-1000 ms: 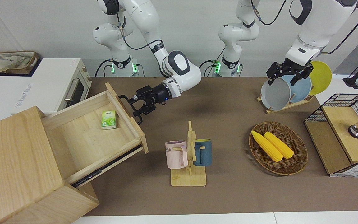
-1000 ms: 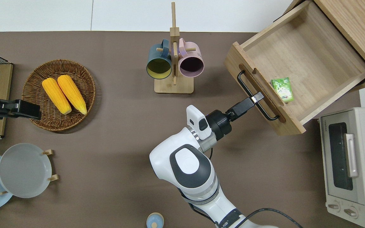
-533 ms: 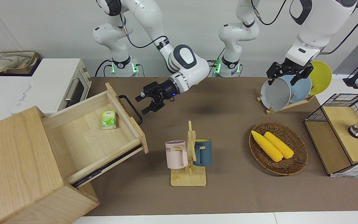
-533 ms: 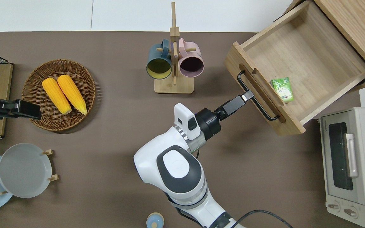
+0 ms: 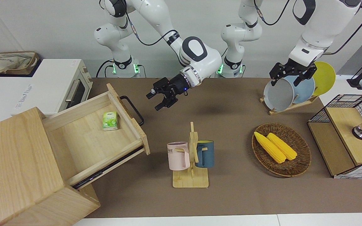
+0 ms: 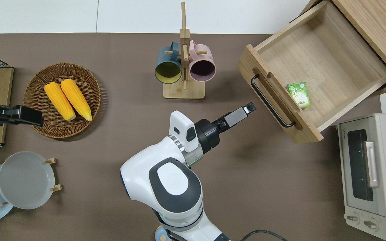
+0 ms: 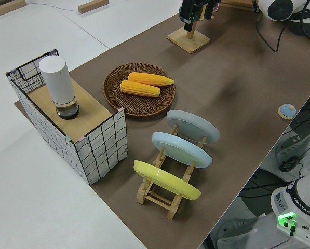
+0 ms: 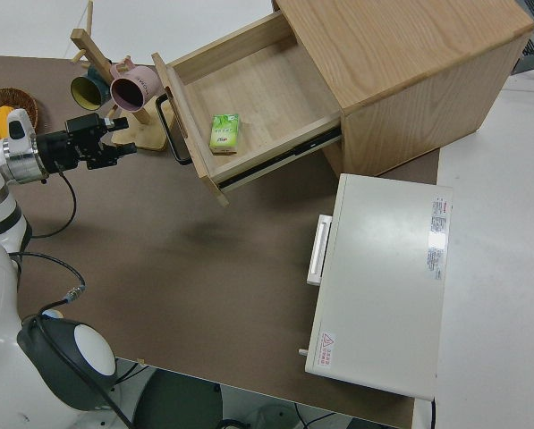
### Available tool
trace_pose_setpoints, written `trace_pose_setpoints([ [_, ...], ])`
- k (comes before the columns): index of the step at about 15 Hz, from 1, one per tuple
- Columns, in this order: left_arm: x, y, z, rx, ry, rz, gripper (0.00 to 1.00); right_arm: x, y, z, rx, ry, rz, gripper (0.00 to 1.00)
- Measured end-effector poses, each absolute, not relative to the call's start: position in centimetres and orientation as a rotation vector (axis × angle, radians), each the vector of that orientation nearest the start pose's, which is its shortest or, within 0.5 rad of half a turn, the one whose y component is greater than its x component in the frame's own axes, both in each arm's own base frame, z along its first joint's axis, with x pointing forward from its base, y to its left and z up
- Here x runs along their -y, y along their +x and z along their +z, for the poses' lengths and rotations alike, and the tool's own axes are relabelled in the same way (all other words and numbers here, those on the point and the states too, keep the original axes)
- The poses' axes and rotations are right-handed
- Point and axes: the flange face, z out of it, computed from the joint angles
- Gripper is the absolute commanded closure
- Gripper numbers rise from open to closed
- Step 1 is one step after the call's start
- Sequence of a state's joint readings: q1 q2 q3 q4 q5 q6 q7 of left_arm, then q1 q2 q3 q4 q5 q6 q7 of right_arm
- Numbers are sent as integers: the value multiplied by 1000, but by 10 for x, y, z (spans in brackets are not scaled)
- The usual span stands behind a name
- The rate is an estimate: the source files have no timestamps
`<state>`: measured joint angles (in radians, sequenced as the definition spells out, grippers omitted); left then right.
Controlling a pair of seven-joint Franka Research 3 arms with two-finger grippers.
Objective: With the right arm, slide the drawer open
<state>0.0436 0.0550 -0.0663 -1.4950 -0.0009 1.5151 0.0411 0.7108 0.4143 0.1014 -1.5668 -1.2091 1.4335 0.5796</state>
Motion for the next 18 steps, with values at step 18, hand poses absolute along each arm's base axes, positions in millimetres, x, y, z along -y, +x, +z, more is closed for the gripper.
trace_pose_setpoints([
  [18, 12, 566, 625, -100, -3144, 55, 7, -143, 554, 654, 71, 2921, 106, 17],
])
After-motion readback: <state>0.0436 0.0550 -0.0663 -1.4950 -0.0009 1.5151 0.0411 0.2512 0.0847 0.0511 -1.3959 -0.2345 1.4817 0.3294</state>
